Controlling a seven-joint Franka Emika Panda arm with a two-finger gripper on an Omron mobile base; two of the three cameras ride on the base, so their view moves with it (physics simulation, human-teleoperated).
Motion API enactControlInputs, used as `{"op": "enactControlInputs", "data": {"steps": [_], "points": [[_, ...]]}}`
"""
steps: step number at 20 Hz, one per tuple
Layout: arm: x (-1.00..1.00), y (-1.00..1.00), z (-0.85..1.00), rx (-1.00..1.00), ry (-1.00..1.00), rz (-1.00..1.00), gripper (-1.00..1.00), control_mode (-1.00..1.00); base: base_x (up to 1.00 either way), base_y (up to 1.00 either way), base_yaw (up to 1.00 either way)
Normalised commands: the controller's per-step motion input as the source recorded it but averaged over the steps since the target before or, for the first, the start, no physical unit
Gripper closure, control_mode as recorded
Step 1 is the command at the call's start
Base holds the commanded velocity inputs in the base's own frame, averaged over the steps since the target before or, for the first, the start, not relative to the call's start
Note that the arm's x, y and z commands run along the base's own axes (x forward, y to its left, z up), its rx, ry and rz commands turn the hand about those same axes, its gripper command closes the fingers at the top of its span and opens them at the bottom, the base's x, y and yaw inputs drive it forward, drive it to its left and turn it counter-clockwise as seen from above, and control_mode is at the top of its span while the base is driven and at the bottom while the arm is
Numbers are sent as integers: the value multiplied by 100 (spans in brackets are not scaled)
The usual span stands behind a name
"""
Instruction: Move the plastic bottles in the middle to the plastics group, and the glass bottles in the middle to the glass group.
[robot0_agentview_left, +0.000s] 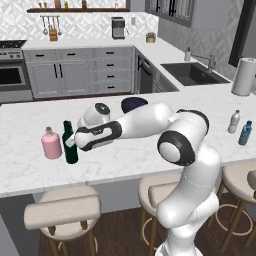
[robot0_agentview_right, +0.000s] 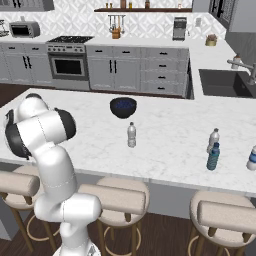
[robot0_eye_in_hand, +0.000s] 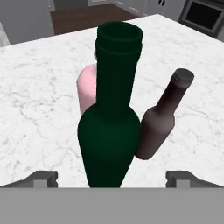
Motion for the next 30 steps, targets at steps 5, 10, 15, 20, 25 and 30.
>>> {"op": "enactControlInputs", "data": {"steps": [5, 10, 15, 20, 25, 30], "points": [[-23, -18, 6, 1, 0, 0, -100, -100, 0, 0, 0], [-49, -55, 9, 5, -2, -4, -100, -100, 0, 0, 0], [-28, -78, 32, 2, 0, -12, -100, -100, 0, 0, 0], [-1, -90, 42, 0, 3, -19, -100, -100, 0, 0, 0], [4, -93, 40, 0, 11, -26, -100, -100, 0, 0, 0], [32, -98, 13, -6, 16, -37, -100, -100, 0, 0, 0]]}}
